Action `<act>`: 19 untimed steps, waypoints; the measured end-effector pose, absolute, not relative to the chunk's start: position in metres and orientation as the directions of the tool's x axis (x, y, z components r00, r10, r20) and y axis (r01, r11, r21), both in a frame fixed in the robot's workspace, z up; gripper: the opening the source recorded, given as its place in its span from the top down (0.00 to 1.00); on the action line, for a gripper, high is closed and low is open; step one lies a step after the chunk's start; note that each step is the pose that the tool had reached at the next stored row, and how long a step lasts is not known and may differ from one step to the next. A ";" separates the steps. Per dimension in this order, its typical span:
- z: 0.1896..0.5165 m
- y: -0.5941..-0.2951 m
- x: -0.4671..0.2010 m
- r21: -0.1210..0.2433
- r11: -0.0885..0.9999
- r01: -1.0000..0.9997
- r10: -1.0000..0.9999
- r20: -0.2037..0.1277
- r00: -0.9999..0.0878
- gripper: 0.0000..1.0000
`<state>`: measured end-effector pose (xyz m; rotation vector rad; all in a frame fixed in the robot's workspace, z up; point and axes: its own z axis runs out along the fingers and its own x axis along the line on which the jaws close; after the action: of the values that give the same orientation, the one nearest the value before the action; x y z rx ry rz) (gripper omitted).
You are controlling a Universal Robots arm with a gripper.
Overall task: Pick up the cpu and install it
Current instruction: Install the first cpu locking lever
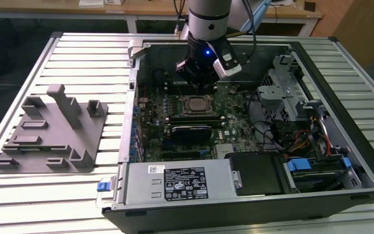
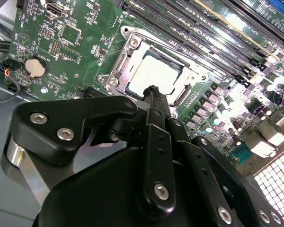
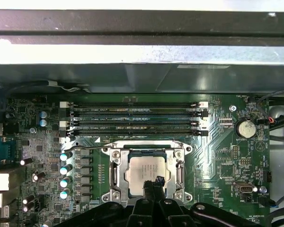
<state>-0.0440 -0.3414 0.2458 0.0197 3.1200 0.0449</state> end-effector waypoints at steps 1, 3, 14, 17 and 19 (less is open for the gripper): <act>0.246 -0.341 -0.044 0.029 1.000 0.012 0.013 -0.021 -1.000 0.89; 0.246 -0.341 -0.046 0.029 1.000 0.012 0.013 -0.021 -1.000 0.89; 0.246 -0.341 -0.071 0.029 1.000 0.012 0.013 -0.023 -1.000 0.89; 0.246 -0.341 -0.080 0.029 1.000 0.012 0.013 -0.025 -1.000 0.89; 0.246 -0.341 -0.086 0.029 1.000 0.012 0.013 -0.026 -1.000 0.89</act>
<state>-0.0858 -0.3414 0.2458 0.0195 3.1153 0.0448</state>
